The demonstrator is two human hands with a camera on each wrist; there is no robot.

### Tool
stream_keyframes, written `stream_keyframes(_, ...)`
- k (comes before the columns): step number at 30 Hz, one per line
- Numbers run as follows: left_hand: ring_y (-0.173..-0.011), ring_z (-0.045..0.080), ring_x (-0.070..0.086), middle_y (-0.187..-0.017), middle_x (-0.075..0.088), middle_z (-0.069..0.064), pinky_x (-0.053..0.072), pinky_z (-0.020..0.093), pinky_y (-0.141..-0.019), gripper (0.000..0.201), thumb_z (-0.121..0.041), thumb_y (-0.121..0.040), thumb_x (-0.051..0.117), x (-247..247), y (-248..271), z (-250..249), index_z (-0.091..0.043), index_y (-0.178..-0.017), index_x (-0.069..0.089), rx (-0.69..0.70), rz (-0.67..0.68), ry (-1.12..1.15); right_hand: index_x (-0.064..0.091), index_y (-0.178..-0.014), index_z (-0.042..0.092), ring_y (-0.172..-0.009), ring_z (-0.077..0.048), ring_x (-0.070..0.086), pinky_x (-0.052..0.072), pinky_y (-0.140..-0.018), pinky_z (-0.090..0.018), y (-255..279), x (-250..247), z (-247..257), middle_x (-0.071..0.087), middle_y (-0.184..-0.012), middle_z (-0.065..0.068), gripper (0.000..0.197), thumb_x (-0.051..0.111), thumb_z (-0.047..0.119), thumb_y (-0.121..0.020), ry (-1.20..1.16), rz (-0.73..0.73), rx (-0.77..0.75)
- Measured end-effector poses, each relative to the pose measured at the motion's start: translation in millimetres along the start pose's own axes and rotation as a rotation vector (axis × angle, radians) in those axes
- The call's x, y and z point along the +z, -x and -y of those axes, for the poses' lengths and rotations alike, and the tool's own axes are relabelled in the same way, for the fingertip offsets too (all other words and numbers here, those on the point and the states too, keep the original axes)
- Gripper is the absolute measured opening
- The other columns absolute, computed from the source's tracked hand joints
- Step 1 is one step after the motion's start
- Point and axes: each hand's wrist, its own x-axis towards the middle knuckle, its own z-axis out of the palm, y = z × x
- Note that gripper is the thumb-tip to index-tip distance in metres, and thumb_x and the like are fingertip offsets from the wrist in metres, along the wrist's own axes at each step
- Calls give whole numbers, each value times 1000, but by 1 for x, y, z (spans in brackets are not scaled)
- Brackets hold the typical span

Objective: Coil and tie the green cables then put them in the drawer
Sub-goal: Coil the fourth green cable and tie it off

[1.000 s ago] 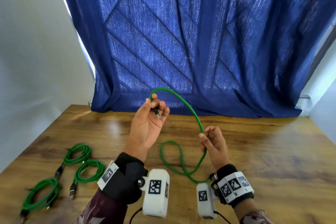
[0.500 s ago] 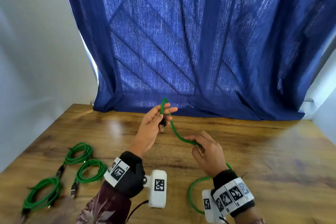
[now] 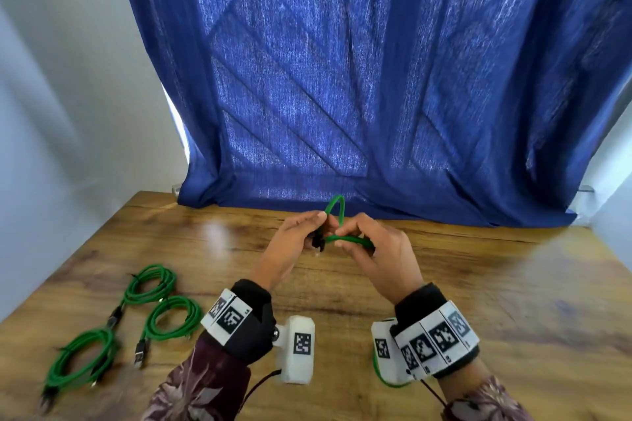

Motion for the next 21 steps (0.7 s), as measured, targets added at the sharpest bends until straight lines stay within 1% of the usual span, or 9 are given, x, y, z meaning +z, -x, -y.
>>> stream_keyframes(3,-47,-3,49,-53,60,-11,35,12,-49,33,-11,-97,41,5,4,-8,-10,-74,65,5,39,-14,69,-83,18,-79,-2,65,54,-71,-31,-8,-1,-3,71,-85,11,13,72,27,-73,-60,-9,45)
stream_keyframes(5,-45,3,41,-50,52,-11,27,19,-46,34,-20,-95,47,6,5,-8,-21,-68,68,14,65,-44,71,-80,20,-76,-6,64,53,-69,-36,-12,-2,-3,69,-82,9,11,74,26,-71,-34,-34,57)
stream_keyframes(7,-44,8,43,-51,53,-7,31,23,-46,32,-27,-92,50,9,6,-7,-21,-67,68,-7,104,-23,72,-78,23,-73,-8,62,52,-66,-37,-16,-4,-4,64,-78,10,9,74,27,-70,-29,-80,73)
stream_keyframes(9,-41,10,48,-49,54,-3,42,21,-45,31,-26,-92,48,12,6,-10,-12,-70,64,-77,141,116,74,-80,24,-72,-8,60,52,-66,-35,-20,-7,-4,59,-78,11,11,72,30,-71,-29,-103,100)
stream_keyframes(12,-33,3,29,-44,35,-8,28,15,-35,33,-28,-94,40,14,6,-18,-7,-75,58,-176,212,338,74,-87,25,-73,-8,59,50,-68,-31,-24,-11,-9,59,-79,10,10,69,28,-79,-29,-81,127)
stream_keyframes(14,-32,-1,24,-43,32,-11,22,12,-33,31,-33,-90,39,11,5,-19,-9,-76,53,-203,248,425,73,-93,24,-79,-8,60,48,-73,-24,-23,-13,-13,63,-83,8,13,64,25,-85,-85,-50,122)
stream_keyframes(17,-30,-3,26,-42,33,-13,22,10,-31,34,-44,-86,52,5,2,-19,-13,-72,58,-217,297,557,71,-103,18,-83,-4,62,46,-76,-16,-19,-16,-19,68,-89,8,19,58,18,-90,-187,-26,130)
stream_keyframes(19,-30,-3,28,-42,35,-13,23,9,-31,35,-49,-74,69,1,1,-18,-15,-71,61,-208,334,625,68,-107,14,-68,0,59,42,-67,-10,-14,-15,-23,66,-78,9,20,56,15,-92,-254,-7,168)
stream_keyframes(21,-29,-3,28,-42,36,-13,23,9,-30,35,-45,-66,79,-4,1,-19,-15,-70,62,-214,342,668,65,-106,18,-58,-2,54,40,-60,-14,-9,-15,-28,60,-65,5,19,55,25,-91,-274,-24,196)
